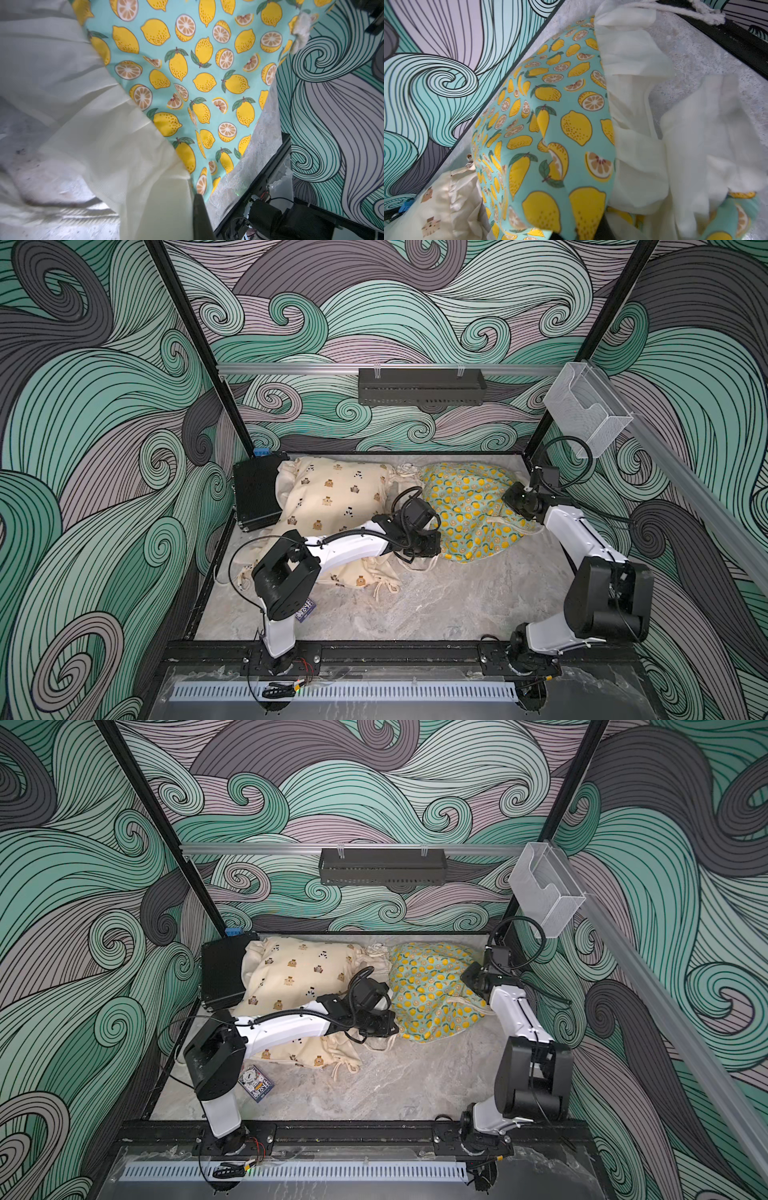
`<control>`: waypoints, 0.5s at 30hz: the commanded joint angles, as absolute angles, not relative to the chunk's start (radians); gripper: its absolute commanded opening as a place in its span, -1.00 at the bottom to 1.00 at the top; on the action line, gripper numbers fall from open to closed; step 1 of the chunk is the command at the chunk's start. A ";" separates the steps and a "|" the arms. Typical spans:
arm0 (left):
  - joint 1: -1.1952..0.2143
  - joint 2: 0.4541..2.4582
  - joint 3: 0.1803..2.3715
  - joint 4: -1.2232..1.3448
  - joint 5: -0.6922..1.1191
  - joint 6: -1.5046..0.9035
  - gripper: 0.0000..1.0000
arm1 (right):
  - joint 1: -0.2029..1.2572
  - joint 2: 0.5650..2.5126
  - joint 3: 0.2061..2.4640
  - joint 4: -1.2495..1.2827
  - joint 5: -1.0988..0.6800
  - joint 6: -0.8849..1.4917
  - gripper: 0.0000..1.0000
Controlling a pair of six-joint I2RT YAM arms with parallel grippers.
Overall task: Zip up pillowcases
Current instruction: Place the pillowcase at the center of the board.
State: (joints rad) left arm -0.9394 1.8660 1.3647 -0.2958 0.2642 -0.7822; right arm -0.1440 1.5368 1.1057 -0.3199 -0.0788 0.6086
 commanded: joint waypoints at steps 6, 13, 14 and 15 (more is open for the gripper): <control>-0.967 1.993 1.502 -0.389 0.235 -0.742 -1.00 | -0.158 1.545 1.179 -0.419 -0.045 0.593 -0.09; -0.969 1.863 1.407 -0.379 0.197 -0.738 -0.46 | -0.161 1.418 1.146 -0.481 -0.060 0.592 0.39; -0.969 1.839 1.386 -0.380 0.185 -0.735 -0.42 | -0.161 1.397 1.137 -0.491 -0.075 0.594 0.43; -0.969 1.807 1.361 -0.379 0.172 -0.735 -0.37 | -0.159 1.372 1.124 -0.499 -0.098 0.594 0.48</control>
State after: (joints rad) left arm -0.9703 1.9064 1.3891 -0.3511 0.2245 -0.7509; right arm -0.1574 1.4361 1.1446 -0.4515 -0.0658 0.6022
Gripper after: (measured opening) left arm 0.302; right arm 0.729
